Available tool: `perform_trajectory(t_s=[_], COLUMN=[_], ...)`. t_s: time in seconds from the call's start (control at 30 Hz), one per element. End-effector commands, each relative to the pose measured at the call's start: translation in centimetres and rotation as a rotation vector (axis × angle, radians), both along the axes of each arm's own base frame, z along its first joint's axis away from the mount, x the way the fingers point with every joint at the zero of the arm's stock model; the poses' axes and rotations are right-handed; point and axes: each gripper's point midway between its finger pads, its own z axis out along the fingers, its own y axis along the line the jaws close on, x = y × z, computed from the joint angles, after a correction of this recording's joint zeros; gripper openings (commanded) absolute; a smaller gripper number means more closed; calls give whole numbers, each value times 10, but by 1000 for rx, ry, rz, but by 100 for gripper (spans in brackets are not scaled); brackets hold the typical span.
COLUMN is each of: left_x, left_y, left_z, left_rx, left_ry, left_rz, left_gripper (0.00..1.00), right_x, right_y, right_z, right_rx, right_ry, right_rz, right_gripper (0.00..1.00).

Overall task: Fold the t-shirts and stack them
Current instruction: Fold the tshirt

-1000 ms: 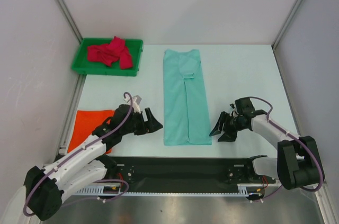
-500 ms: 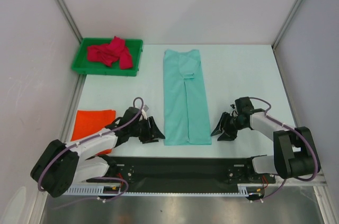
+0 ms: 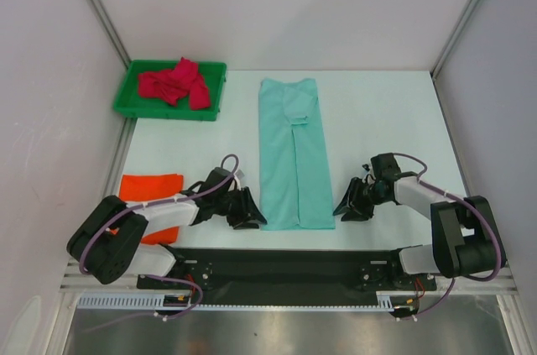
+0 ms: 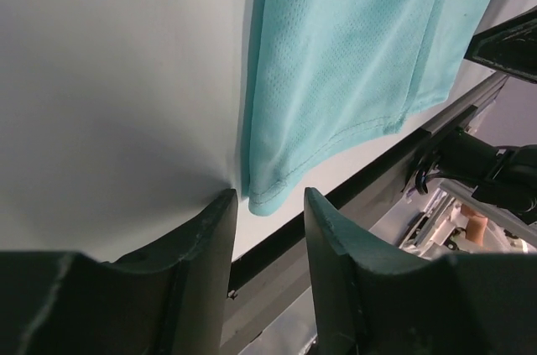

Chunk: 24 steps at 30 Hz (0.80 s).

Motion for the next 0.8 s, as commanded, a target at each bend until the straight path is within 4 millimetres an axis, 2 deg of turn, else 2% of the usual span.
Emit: perform_trajectory(t_s=[0.0,0.23,0.63,0.77], left_x=[-4,-13,-9,-11], left_y=[2,12,7,8], left_z=[-8,-15,-23,-25], left_rx=[45,97,101,107], left_ry=[38,67,79,90], left_rz=[-1,10,-11,-14], left_gripper=[43,43,43,40], right_x=[-3,-17,-22,-23], right_y=[-1,7,10,11], right_z=[-10,-14,-18,-18], right_rx=[-37,-52,-50,-42], right_ry=[-15,-7,0,2], right_rz=[41,67,71,74], right_gripper=[42,44,44,43])
